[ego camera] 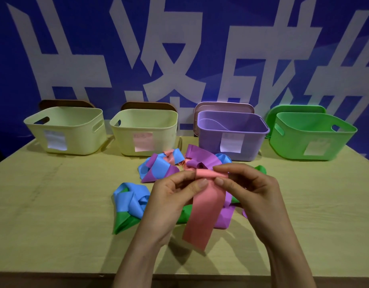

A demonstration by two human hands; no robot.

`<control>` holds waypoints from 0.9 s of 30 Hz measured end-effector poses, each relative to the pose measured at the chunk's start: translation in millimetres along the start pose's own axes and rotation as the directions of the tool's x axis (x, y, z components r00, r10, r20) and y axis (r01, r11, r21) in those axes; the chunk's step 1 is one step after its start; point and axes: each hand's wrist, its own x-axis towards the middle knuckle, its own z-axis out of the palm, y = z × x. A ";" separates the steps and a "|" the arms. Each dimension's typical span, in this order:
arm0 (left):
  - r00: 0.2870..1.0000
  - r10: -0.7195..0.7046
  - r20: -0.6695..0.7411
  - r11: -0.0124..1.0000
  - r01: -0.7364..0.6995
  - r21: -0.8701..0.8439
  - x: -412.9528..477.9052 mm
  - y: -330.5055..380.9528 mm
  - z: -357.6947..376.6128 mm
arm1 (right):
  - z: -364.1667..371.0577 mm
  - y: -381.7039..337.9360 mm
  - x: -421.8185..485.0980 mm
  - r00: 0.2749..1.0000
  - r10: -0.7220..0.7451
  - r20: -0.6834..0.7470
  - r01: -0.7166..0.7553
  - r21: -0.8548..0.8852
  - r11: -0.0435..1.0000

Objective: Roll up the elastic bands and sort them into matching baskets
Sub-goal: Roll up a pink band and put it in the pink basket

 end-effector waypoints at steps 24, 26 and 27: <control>0.992 0.094 -0.081 0.993 -0.087 0.081 -1.5 0.0 4.4 | 11.2 6.1 0.4 0.998 0.062 -0.024 -0.061 0.026 0.998; 0.997 0.019 -0.069 0.999 -0.017 0.033 -1.4 0.1 4.2 | 11.8 7.4 0.4 0.998 0.063 -0.032 -0.061 0.055 0.997; 0.998 -0.011 -0.062 0.999 0.013 0.038 -1.2 -0.6 3.5 | 11.6 7.8 0.3 0.997 0.071 -0.034 -0.069 0.070 0.995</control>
